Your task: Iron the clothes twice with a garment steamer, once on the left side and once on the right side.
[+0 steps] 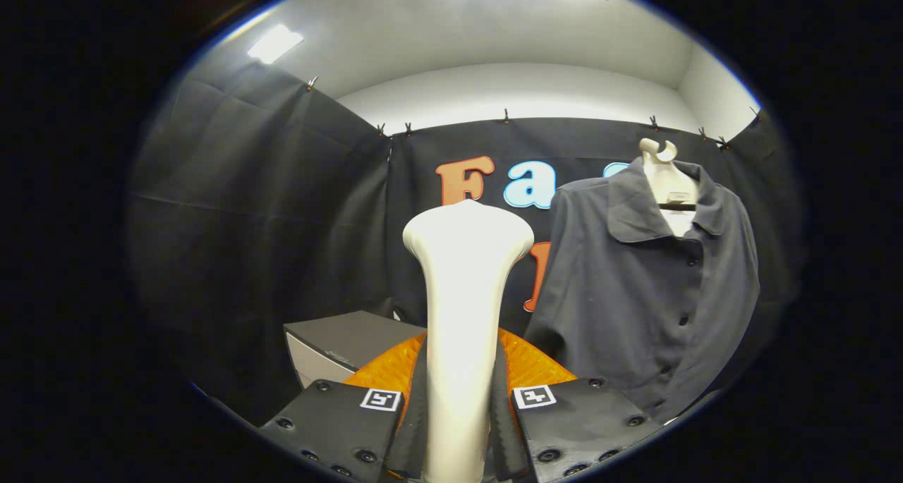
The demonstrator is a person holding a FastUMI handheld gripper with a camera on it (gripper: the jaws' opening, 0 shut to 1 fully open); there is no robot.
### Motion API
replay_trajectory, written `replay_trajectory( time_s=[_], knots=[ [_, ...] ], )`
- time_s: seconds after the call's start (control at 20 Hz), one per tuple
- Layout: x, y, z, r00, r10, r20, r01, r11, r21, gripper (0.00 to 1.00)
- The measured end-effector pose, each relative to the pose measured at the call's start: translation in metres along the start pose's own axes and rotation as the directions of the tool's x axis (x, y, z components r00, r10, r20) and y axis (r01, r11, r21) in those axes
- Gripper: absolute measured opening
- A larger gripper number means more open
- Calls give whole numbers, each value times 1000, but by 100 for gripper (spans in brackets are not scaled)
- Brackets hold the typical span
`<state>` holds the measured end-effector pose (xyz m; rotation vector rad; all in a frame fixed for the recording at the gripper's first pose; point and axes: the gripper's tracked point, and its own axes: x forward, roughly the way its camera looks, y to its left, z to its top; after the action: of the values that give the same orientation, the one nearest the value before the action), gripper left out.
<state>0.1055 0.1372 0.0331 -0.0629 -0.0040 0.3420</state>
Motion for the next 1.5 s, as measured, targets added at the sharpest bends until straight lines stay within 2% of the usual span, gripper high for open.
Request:
replay_trajectory(
  time_s=[0.4, 0.65, 0.9, 1.15, 1.5],
  knots=[
    [-40, -125, -12, 981, -193, 8, 193, 981, 8, 44],
    [-44, -172, -16, 961, -276, -25, 276, 961, 20, 44],
    [-25, -193, -26, 956, -289, -54, 291, 956, 28, 44],
    [0, -195, -40, 958, -270, -99, 274, 961, 27, 44],
    [27, -198, -39, 959, -265, -104, 268, 963, 19, 44]
  ],
)
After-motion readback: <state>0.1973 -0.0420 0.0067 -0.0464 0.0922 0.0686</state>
